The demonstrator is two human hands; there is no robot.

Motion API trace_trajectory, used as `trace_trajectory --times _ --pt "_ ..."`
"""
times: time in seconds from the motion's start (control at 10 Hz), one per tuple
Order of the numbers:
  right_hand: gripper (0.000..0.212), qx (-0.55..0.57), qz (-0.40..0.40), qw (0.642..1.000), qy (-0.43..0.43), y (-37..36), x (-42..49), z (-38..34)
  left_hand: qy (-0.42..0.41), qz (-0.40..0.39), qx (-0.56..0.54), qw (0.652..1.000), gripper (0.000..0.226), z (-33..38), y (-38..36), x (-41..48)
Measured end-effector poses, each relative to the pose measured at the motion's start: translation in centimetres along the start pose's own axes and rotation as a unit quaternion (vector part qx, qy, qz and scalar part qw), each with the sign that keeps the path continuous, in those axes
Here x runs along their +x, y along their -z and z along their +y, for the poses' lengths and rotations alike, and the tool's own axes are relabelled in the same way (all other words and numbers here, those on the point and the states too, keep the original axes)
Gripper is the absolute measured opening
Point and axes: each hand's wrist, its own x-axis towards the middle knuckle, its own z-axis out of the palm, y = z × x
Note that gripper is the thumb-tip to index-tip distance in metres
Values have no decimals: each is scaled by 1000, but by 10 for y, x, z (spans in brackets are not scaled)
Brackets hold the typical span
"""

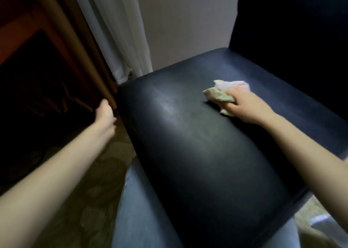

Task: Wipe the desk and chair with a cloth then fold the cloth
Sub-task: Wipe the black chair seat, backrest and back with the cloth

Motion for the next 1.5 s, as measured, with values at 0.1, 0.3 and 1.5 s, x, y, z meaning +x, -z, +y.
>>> trace_trajectory --times 0.1,0.3,1.5 --pt "38 -48 35 986 -154 16 -31 55 -88 -7 79 993 44 30 -9 12" --pt "67 -20 179 937 -301 37 -106 123 -168 -73 274 944 36 50 -45 34" --pt "42 -3 47 956 -291 63 -70 155 -430 -286 733 443 87 2 -217 -122"
